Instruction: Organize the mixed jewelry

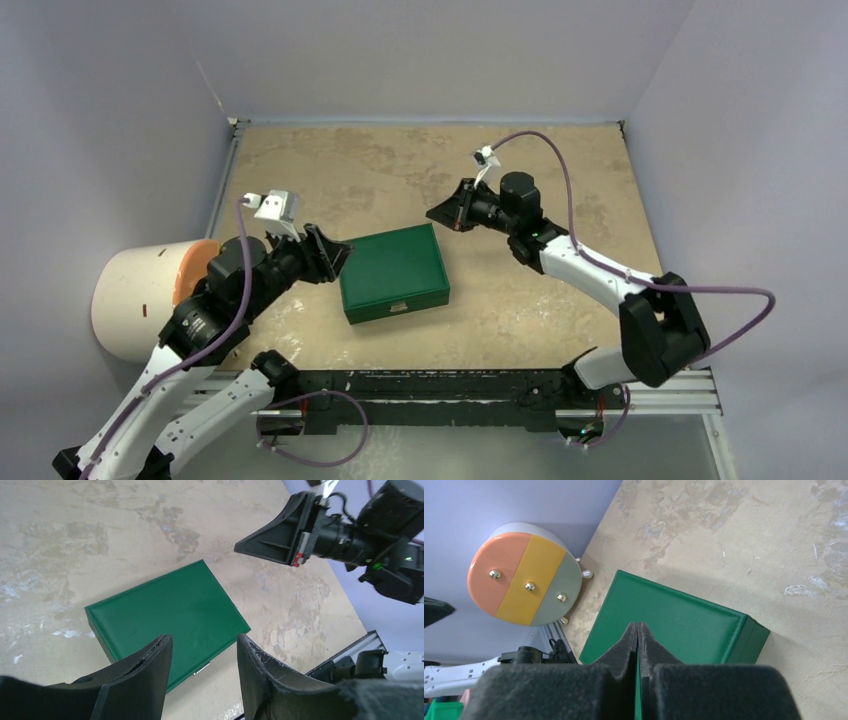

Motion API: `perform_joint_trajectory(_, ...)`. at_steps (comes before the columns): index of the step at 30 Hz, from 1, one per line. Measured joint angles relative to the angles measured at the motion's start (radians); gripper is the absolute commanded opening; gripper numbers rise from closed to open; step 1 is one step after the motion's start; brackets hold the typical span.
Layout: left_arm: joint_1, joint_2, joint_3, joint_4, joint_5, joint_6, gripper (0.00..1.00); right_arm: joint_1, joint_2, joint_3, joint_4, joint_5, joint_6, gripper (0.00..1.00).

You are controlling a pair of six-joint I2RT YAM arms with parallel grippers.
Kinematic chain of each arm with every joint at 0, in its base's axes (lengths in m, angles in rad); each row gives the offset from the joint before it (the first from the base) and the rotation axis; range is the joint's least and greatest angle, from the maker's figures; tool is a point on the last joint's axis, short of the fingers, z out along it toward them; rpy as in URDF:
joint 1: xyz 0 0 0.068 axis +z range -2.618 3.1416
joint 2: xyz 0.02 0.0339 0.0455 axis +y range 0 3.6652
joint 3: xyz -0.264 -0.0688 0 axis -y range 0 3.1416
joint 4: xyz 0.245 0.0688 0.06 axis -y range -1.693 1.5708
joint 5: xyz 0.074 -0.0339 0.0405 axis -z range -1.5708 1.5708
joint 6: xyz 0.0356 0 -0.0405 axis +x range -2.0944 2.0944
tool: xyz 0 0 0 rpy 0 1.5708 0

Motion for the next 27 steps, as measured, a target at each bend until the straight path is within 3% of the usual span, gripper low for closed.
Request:
perform_joint_trajectory(6, 0.0, 0.046, -0.051, 0.004, 0.061, -0.037, 0.49, 0.097, -0.114, -0.009, -0.119, 0.099, -0.073, 0.0)
perform_joint_trajectory(16, 0.001, 0.189, -0.131, 0.038, 0.189, -0.12, 0.45, 0.307, -0.136, -0.005, -0.358, 0.294, -0.144, 0.0)
perform_joint_trajectory(27, 0.001, 0.256, -0.183, 0.076, 0.211, -0.179, 0.21, 0.473, -0.069, 0.039, -0.512, 0.425, -0.156, 0.0)
